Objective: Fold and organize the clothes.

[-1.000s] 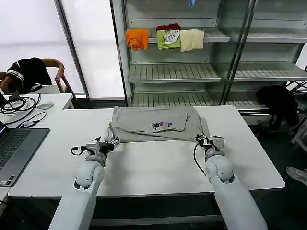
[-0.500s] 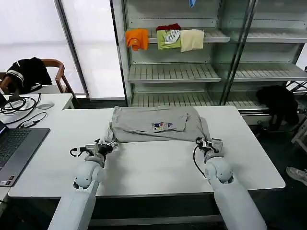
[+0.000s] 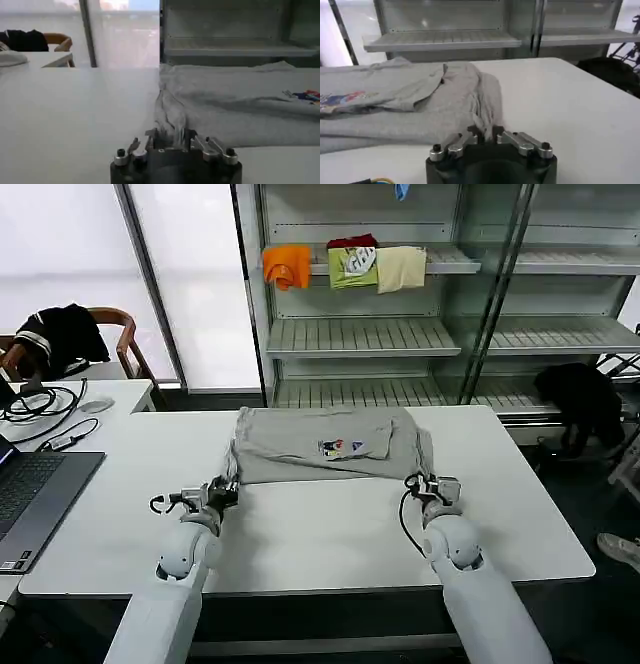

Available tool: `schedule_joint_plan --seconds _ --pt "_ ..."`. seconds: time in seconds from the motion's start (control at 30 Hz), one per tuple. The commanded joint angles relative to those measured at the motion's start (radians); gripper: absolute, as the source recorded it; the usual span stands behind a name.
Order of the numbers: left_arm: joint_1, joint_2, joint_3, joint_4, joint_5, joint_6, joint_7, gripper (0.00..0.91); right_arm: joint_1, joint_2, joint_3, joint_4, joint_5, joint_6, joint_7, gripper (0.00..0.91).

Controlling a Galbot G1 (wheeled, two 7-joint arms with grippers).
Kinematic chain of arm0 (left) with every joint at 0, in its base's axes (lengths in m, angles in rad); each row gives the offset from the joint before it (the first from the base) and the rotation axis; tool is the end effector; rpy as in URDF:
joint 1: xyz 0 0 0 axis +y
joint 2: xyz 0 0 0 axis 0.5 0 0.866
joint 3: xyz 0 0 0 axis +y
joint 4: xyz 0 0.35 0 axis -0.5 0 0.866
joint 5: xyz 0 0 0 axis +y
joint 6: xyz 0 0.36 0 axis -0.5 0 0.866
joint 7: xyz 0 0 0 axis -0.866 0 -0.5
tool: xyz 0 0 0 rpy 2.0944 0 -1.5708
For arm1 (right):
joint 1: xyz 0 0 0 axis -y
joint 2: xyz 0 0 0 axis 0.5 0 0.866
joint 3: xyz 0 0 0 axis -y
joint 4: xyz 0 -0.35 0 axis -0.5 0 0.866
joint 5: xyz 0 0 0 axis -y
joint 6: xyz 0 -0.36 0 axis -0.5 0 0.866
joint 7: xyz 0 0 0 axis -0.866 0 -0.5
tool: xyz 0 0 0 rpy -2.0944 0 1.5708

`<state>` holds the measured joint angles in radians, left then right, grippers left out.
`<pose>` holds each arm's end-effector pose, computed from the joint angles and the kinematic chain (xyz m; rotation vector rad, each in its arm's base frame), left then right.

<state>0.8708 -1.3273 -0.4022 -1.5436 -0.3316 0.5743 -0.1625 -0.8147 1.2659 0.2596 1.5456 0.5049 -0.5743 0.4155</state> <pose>0.4148 0.0445 -0.2914 0.0351 -2.6822 0.0048 0.4235 -0.0182 -0.2807 -0.1550 -2.6641 0.0123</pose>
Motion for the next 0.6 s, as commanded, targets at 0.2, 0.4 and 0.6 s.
schedule_joint_plan --seconds 0.2,0.4,0.6 --pt "0.024 0.005 -0.006 -0.013 0.001 0.002 0.007 0.010 -0.017 -0.013 0.006 0.014 0.012 -0.003 -0.002 0.000" --pt "0.092 0.044 -0.008 -0.125 -0.007 0.003 0.003 0.010 -0.076 -0.065 0.018 0.114 0.052 -0.004 0.000 0.000" --pt "0.222 0.077 -0.005 -0.306 -0.015 0.004 -0.026 0.010 -0.165 -0.118 0.040 0.257 0.084 -0.005 0.033 0.000"
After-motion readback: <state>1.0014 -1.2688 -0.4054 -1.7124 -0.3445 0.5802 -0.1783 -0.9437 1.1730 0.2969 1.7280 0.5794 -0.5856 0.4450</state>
